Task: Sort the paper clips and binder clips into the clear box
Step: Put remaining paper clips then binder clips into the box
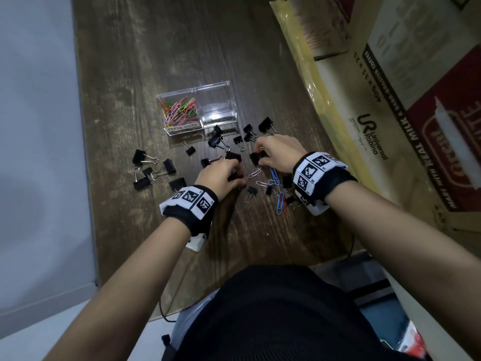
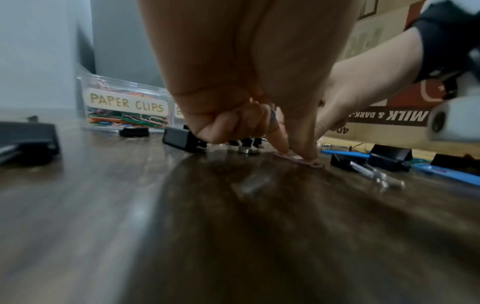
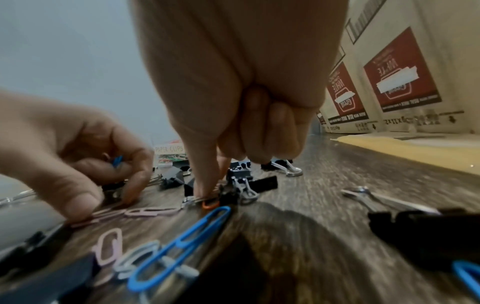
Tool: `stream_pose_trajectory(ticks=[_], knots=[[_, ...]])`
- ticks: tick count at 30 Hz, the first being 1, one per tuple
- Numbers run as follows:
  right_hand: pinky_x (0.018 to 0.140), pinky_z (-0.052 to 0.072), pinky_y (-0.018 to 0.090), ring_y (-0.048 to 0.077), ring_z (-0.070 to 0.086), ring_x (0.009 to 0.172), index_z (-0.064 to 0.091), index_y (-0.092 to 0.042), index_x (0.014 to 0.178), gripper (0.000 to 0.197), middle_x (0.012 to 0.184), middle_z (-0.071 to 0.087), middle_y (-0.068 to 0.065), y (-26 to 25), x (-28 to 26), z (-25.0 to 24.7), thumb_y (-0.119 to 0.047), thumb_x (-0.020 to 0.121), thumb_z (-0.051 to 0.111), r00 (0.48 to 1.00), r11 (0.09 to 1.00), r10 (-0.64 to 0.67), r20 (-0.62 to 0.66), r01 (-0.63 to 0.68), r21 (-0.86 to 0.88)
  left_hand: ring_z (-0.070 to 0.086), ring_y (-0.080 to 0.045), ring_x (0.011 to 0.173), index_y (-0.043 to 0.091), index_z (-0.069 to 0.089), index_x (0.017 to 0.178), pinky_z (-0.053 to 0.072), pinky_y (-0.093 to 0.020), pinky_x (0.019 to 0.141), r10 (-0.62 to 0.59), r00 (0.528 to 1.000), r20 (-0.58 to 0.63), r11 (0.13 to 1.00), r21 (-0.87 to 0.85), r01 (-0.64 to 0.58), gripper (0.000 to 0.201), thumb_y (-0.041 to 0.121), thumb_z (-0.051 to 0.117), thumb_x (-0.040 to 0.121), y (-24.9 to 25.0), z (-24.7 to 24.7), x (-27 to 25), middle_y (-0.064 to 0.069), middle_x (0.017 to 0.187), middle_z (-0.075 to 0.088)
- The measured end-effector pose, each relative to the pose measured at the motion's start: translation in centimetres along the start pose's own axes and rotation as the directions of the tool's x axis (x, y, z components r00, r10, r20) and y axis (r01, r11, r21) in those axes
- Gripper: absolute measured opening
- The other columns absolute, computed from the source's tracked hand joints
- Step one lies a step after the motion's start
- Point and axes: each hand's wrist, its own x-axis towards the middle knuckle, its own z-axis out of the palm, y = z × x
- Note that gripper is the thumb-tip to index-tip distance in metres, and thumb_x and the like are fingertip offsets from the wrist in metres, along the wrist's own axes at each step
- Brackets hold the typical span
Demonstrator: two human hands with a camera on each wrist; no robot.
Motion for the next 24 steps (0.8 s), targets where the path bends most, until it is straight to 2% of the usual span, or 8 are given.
stream_pose_trajectory(ticks=[4, 9, 12, 16, 18, 19, 22, 24], knots=[[0.070, 0.037, 0.028, 0.020, 0.054, 0.084, 0.058, -0.015, 0.100, 0.021, 0.087, 0.054, -0.002, 1.0, 0.4, -0.3, -0.023, 0.083, 0.065, 0.996, 0.995, 0.062, 0.062, -0.066, 0.075, 0.056, -0.020, 0.094, 0.018, 0.054, 0.104, 0.041, -0.030, 0.071, 0.033, 0.999, -0.017, 0.999, 0.017, -0.033, 0.028, 0.037, 0.060, 0.084, -0.4, 0.1, -0.9, -0.002, 0.105, 0.060], [0.056, 0.034, 0.027, 0.018, 0.053, 0.073, 0.057, -0.017, 0.074, 0.012, 0.072, 0.055, -0.005, 2.0, 0.3, -0.6, -0.017, 0.080, 0.067, 0.985, 0.981, 0.108, 0.131, -0.127, 0.144, 0.059, -0.024, 0.099, 0.011, 0.044, 0.113, 0.047, -0.035, 0.080, -0.031, 0.997, -0.065, 1.000, -0.008, 0.030, 0.039, 0.036, 0.059, 0.086, -0.2, 0.3, -1.6, -0.009, 0.114, 0.060], [0.067, 0.036, 0.026, 0.020, 0.055, 0.076, 0.056, -0.020, 0.070, 0.013, 0.069, 0.057, -0.004, 2.7, 0.1, -0.8, -0.016, 0.080, 0.064, 0.973, 0.969, 0.190, 0.135, -0.208, 0.136, 0.057, -0.022, 0.096, 0.011, 0.047, 0.107, 0.045, -0.033, 0.078, -0.055, 0.997, -0.051, 0.998, 0.025, 0.057, 0.034, 0.036, 0.057, 0.087, -0.1, 0.1, -1.5, -0.007, 0.109, 0.060], [0.081, 0.047, 0.036, 0.026, 0.059, 0.084, 0.055, -0.021, 0.080, 0.007, 0.082, 0.059, 0.001, 3.3, -0.4, -0.8, -0.014, 0.081, 0.057, 0.912, 0.907, 0.394, -0.115, -0.365, 0.207, 0.057, -0.023, 0.090, 0.012, 0.049, 0.097, 0.042, -0.031, 0.073, -0.057, 0.998, 0.028, 0.997, 0.052, 0.056, 0.020, 0.031, 0.052, 0.091, 0.1, 0.0, -1.1, -0.008, 0.100, 0.059], [0.084, 0.047, 0.039, 0.025, 0.061, 0.088, 0.058, -0.023, 0.085, 0.011, 0.088, 0.065, 0.001, 2.4, -0.5, -0.6, -0.012, 0.083, 0.055, 0.901, 0.919, 0.364, -0.236, -0.306, 0.248, 0.052, -0.019, 0.083, 0.014, 0.046, 0.089, 0.037, -0.028, 0.070, -0.054, 0.997, 0.053, 0.998, 0.026, 0.053, 0.014, 0.028, 0.051, 0.092, 0.1, 0.0, -1.0, -0.005, 0.092, 0.056], [0.086, 0.048, 0.039, 0.023, 0.061, 0.090, 0.060, -0.024, 0.088, 0.012, 0.093, 0.066, -0.001, 1.7, -0.4, -0.5, -0.013, 0.084, 0.056, 0.923, 0.936, 0.305, -0.236, -0.245, 0.251, 0.050, -0.016, 0.080, 0.016, 0.045, 0.087, 0.035, -0.027, 0.069, -0.058, 0.996, 0.064, 0.998, -0.003, 0.058, 0.013, 0.027, 0.050, 0.092, -0.1, 0.0, -1.0, -0.002, 0.087, 0.053], [0.088, 0.049, 0.036, 0.014, 0.060, 0.091, 0.064, -0.024, 0.095, 0.008, 0.099, 0.066, -0.006, -0.2, -0.1, 0.2, -0.021, 0.087, 0.062, 0.992, 0.982, 0.086, -0.098, -0.068, 0.177, 0.050, -0.015, 0.073, 0.016, 0.046, 0.081, 0.036, -0.027, 0.067, -0.068, 0.994, 0.081, 0.974, -0.211, 0.084, 0.014, 0.025, 0.050, 0.092, -0.5, -0.3, -1.0, 0.007, 0.072, 0.049], [0.089, 0.047, 0.038, 0.016, 0.060, 0.092, 0.066, -0.019, 0.093, 0.009, 0.097, 0.066, -0.004, -0.5, 0.5, 0.5, -0.023, 0.086, 0.064, 0.996, 0.994, 0.071, -0.051, -0.066, 0.087, 0.056, -0.013, 0.069, 0.019, 0.046, 0.078, 0.044, -0.026, 0.067, -0.091, 0.993, 0.076, 0.909, -0.402, 0.114, 0.016, 0.024, 0.049, 0.093, -0.8, -0.9, -1.2, 0.006, 0.074, 0.056]])
